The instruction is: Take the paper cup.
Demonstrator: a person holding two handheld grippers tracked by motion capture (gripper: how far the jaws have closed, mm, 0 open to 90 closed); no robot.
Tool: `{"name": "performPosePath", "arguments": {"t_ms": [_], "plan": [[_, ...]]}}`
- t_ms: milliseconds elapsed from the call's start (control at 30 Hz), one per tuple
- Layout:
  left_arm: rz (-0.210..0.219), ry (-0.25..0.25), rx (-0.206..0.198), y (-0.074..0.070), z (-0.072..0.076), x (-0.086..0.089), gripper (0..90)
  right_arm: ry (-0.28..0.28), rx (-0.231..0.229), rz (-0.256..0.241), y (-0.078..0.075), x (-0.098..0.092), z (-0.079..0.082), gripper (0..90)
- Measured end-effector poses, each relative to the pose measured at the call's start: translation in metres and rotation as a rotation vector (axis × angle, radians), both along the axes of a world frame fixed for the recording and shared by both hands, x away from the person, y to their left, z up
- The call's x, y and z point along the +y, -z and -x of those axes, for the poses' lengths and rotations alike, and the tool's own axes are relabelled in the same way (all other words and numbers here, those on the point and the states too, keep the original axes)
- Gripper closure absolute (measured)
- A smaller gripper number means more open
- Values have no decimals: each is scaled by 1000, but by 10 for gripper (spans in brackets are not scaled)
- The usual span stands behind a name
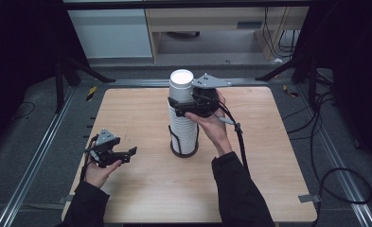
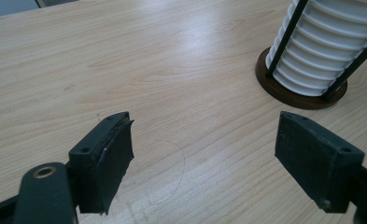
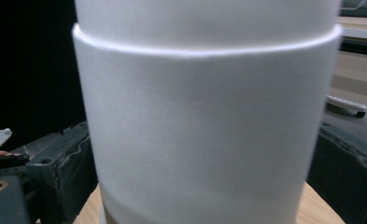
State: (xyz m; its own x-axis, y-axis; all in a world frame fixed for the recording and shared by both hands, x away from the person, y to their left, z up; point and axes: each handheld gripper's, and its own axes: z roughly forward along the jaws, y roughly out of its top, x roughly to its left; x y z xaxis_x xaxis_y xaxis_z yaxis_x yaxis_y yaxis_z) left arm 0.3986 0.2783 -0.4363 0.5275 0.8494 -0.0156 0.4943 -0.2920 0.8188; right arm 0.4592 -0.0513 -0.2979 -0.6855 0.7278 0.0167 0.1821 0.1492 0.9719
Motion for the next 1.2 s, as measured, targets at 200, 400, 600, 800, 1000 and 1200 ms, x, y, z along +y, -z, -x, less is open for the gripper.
{"name": "performPosePath", "arguments": {"t_ms": [200,400,600,800,1000,1200], "plan": [[-1,1,3,0,0,0,185,7,-6,-21,5,3,-3,67],[-2,1,3,0,0,0,185,6,-3,8,9,5,-2,74],[-4,0,4,0,0,-1,185,1,-11,-8,11,4,-1,109],[-4,-1,5,1,0,0,185,0,-11,0,10,4,0,118],[-4,-6,8,1,-1,0,184,-11,-38,-3,2,1,3,125],[-1,-5,8,0,0,1,185,-13,-49,15,-10,0,4,138]]}}
